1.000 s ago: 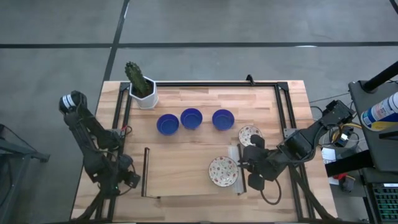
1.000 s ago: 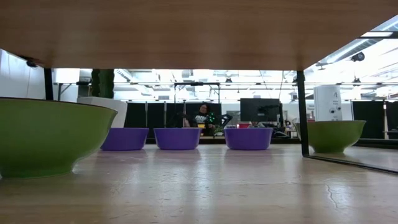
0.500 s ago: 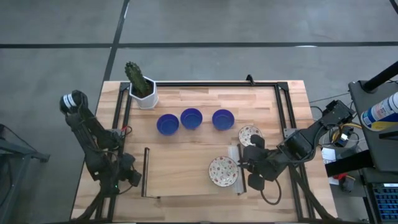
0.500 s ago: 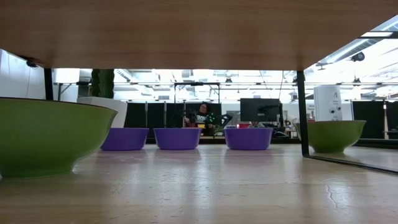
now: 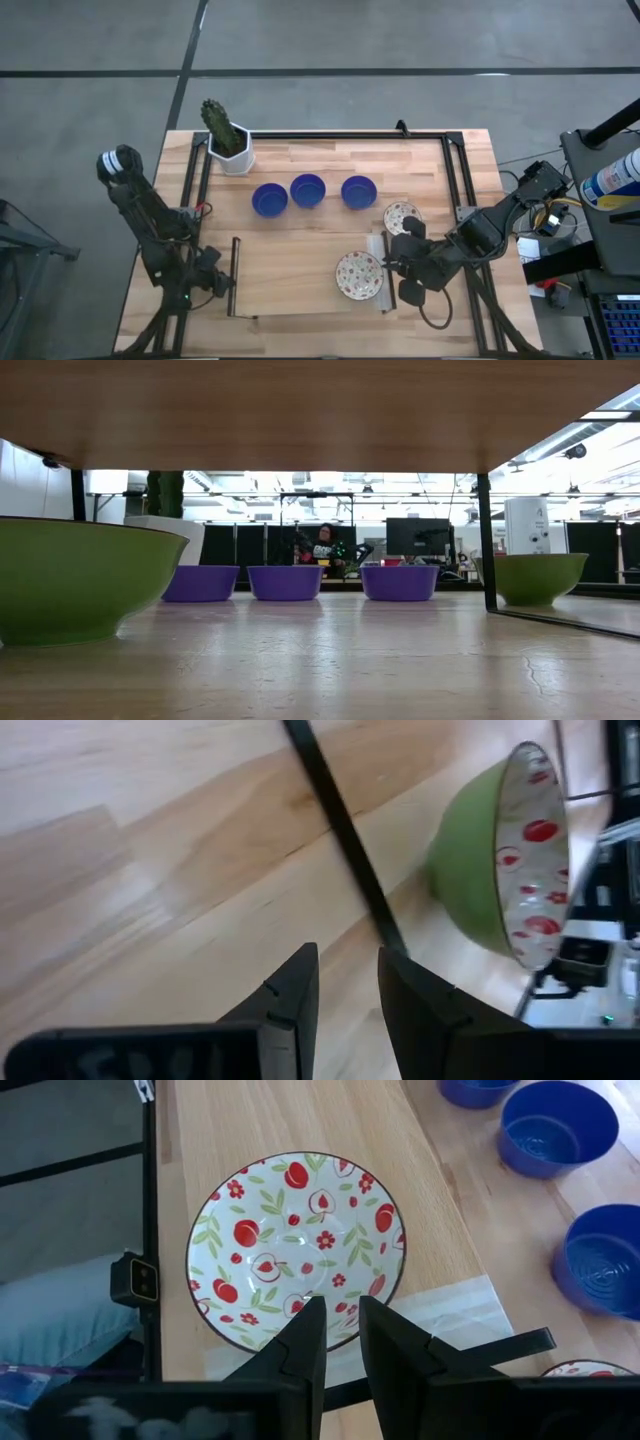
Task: Pick & Place Mini bowls
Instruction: Stack the bottom green bowl on the green bowl on the shelf
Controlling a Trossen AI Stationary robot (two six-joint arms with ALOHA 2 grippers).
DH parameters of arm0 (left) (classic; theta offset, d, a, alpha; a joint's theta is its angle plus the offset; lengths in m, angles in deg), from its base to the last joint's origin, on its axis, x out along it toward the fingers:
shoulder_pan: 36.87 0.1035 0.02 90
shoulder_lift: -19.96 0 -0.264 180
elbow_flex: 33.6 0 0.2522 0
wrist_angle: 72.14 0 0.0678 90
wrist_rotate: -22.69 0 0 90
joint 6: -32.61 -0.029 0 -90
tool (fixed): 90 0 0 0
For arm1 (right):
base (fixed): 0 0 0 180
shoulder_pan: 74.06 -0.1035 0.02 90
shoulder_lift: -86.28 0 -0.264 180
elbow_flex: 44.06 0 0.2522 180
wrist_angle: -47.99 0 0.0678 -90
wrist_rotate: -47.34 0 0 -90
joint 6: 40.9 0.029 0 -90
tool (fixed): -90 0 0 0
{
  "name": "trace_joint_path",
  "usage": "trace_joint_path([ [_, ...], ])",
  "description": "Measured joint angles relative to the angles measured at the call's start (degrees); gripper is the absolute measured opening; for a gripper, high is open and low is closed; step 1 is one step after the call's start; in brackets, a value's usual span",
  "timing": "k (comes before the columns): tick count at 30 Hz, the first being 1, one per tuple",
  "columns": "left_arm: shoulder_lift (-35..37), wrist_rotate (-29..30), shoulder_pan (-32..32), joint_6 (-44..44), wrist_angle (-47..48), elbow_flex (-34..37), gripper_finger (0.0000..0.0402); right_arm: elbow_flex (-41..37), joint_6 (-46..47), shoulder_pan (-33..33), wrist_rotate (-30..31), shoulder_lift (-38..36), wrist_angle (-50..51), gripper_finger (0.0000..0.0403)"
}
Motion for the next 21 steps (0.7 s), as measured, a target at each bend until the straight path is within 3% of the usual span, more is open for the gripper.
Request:
trace_joint_path([
  [10, 0.0, 6.4, -1.4, -0.4, -9.6, 5.5, 0.0099, 0.0, 0.0, 0.0, 0.1, 0.0, 0.0, 0.0062],
  [21, 0.0, 12.2, -1.4, -7.3, -22.2, 9.6, 0.0099, 0.0, 0.0, 0.0, 1.5, 0.0, 0.0, 0.0061],
])
